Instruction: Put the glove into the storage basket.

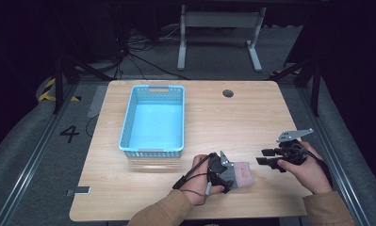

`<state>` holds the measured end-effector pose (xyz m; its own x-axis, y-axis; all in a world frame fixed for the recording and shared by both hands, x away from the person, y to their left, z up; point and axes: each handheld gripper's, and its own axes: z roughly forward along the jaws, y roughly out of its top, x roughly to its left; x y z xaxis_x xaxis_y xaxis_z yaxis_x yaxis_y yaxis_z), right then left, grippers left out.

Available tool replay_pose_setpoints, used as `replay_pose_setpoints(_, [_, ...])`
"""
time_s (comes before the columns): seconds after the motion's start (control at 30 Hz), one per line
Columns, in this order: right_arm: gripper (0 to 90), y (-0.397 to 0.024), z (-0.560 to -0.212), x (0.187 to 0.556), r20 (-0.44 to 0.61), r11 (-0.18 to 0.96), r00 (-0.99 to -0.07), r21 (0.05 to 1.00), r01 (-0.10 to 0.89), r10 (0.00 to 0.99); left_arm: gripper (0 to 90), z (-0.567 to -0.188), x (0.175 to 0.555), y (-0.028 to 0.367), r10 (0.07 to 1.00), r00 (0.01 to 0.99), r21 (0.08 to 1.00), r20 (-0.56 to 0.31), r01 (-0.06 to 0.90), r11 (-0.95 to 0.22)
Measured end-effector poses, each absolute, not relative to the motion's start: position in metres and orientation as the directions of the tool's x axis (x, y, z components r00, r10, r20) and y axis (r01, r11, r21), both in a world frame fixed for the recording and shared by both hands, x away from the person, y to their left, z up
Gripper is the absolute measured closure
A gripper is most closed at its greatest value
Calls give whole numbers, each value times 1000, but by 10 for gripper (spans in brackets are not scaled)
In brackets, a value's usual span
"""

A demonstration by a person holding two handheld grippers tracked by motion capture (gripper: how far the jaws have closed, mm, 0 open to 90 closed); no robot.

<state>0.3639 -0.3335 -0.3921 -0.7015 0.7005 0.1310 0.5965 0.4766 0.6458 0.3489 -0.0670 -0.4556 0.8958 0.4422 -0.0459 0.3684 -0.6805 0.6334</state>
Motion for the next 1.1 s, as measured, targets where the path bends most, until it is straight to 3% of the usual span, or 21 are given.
replay_pose_setpoints(0.27, [529, -331, -390, 362, 116, 478, -711, 664, 575, 694, 291, -454, 344, -69, 445, 895, 629, -29, 362, -688])
replay_pose_setpoints(0.3, [529, -331, -390, 362, 112, 479, -712, 667, 571, 693, 317, -454, 344, -68, 441, 897, 631, -30, 359, -688])
replay_pose_setpoints(0.33, [530, -330, -389, 362, 109, 479, -714, 670, 567, 692, 402, -453, 342, -68, 427, 904, 633, -34, 350, -691])
replay_pose_setpoints(0.53, [530, -330, -389, 362, 105, 478, -713, 673, 564, 693, 587, -452, 340, -68, 413, 909, 639, -53, 349, -686])
replay_pose_setpoints(0.83, [537, -332, -389, 363, 98, 481, -714, 675, 560, 693, 683, -452, 338, -68, 405, 914, 643, -39, 333, -689])
replay_pose_setpoints(1.1, [549, -334, -387, 367, 100, 471, -710, 683, 558, 697, 703, -444, 342, -63, 391, 918, 635, -60, 338, -695])
